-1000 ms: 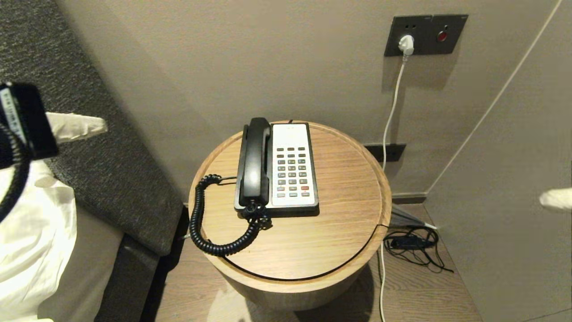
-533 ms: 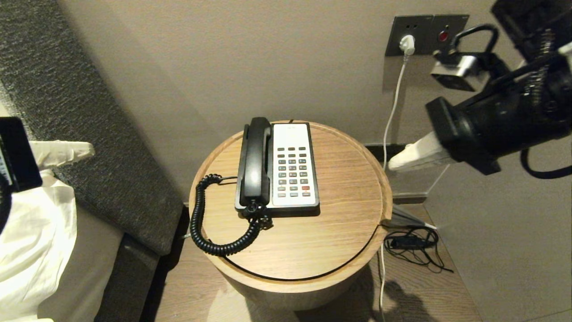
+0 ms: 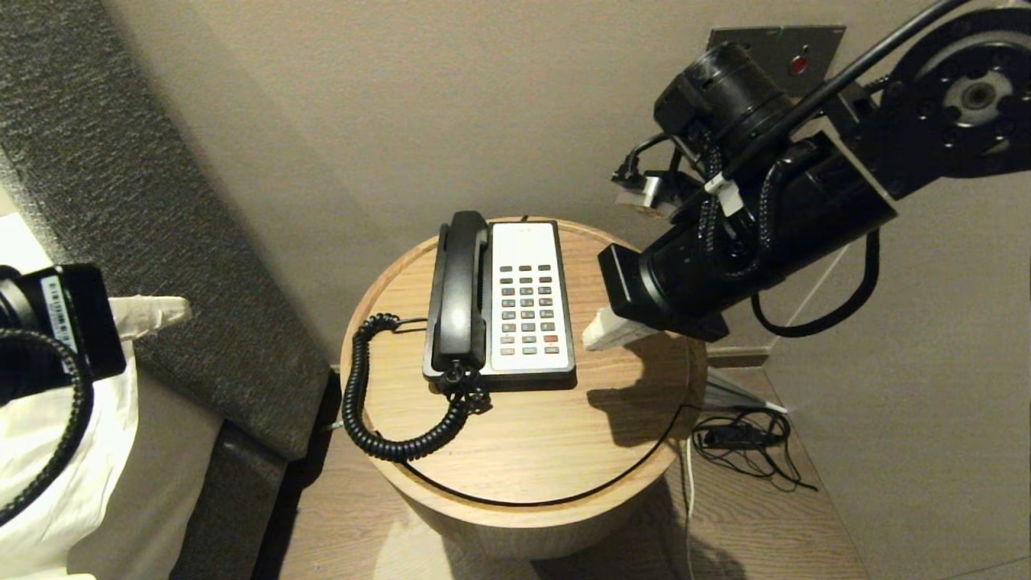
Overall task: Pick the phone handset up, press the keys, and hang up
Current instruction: End the call using the dial pad
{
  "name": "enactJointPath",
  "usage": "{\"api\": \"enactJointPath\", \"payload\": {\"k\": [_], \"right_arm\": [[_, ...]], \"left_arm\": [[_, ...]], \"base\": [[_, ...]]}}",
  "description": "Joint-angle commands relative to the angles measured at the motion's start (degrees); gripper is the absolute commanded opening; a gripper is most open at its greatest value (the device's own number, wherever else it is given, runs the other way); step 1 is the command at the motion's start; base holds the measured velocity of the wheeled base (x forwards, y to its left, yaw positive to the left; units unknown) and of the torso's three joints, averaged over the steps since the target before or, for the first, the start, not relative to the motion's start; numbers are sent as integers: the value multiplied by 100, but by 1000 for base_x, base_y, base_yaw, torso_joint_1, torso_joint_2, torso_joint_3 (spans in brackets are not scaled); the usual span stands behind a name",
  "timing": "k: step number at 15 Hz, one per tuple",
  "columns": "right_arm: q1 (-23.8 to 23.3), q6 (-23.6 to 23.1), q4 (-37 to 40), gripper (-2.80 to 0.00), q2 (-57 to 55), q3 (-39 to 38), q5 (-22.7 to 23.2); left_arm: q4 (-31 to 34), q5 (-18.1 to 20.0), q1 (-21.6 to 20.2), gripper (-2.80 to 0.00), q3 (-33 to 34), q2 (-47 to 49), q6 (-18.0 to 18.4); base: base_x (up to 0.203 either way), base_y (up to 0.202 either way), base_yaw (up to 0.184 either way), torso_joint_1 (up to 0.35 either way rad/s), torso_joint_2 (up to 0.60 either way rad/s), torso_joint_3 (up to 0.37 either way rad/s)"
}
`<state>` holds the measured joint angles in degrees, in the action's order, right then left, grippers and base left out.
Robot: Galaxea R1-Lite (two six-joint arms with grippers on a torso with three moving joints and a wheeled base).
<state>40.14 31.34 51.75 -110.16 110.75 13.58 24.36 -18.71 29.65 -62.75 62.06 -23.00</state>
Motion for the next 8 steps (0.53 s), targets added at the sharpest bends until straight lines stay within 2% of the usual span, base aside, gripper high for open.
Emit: {"api": "enactJointPath", "payload": {"k": [1, 5, 8], "right_arm": [[87, 13, -53, -280, -246, 25, 5], [142, -13, -469, -280, -550, 34, -70], [143, -23, -499, -280, -559, 43, -118]], "left_arm": [[8, -10, -11, -280, 75, 25, -59], [8, -10, -28, -280, 171, -10, -90], [-62, -10, -55, -280, 176, 8, -99]], "base": [[0, 0, 0, 0, 0, 0], [0, 0, 0, 0, 0, 0], [0, 0, 0, 0, 0, 0]]}}
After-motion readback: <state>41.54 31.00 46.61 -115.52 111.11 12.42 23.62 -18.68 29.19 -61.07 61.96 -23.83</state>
